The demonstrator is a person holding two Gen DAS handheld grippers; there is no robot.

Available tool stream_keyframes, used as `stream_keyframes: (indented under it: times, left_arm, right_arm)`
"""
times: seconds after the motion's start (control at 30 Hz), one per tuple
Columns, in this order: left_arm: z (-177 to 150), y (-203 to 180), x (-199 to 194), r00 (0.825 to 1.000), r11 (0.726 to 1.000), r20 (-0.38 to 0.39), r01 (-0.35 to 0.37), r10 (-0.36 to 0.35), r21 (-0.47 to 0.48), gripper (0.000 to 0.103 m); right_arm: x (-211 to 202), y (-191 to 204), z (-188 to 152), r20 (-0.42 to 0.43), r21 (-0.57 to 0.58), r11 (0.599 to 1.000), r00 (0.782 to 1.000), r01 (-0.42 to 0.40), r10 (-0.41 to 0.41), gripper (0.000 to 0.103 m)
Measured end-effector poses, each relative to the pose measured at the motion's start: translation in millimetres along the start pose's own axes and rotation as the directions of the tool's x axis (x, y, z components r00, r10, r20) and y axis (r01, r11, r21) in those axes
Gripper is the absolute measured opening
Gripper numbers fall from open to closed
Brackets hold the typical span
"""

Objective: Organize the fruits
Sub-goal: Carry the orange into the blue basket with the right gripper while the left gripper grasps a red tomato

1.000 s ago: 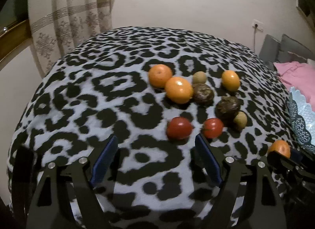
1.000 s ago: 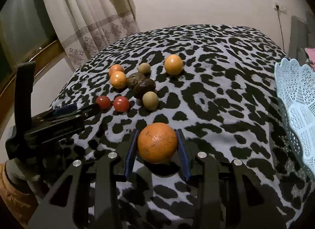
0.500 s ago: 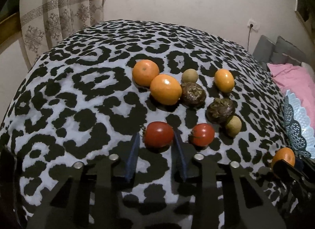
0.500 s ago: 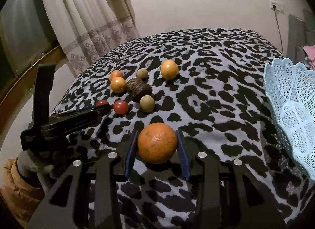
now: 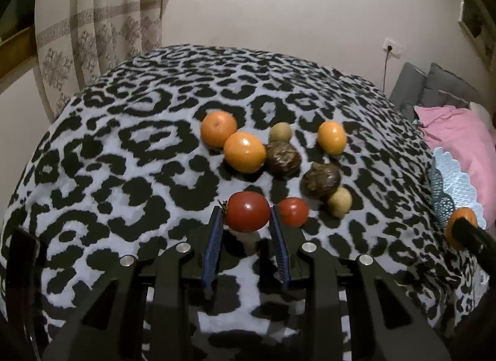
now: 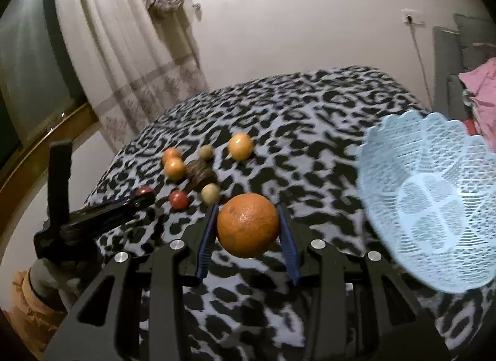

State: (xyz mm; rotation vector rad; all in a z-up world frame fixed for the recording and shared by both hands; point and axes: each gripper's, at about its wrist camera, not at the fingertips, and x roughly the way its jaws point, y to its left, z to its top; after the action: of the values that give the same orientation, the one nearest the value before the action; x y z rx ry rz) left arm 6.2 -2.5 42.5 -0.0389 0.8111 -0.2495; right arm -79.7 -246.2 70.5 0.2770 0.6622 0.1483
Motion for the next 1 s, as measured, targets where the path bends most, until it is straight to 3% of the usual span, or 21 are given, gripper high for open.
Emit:
stream_keyframes:
  times: [0.27,0.53,0.7,0.83,1.0]
  left_arm:
    - [3,-27,-14,0.999,0.999,0.021,0.024,-0.025,0.047,0.031]
    - [3,-59,-16,0.999,0.994,0.017,0.043,-0.045,0.097,0.031]
    - [2,-83,-15,0.998,0.989,0.011,0.061,-0.063,0.135,0.031]
    - [1,-103,-15,0.997,0.983,0.008,0.080,-0.082,0.166,0.031]
    - [2,-130,-15,0.993,0.971,-0.005,0.119,-0.120,0.208,0.031]
  right_arm:
    - [-36,-56,2,0.059,0.077,0.989,0.990,0.124,-0.129,0.040]
    - [-55,-111,-13,0.022,0.140,0.952,0.960,0.273,-0.279,0.040]
    - [-59,-127,-19,0.014,0.172,0.942,0.955,0.289,-0.296,0.041]
    - [-73,-132,-19,0.056,0.195,0.937,0.950,0.291,-0.307,0.052]
    - [-81,-138,-20,0.094,0.204,0.931,0.941,0.302,-0.326,0.052]
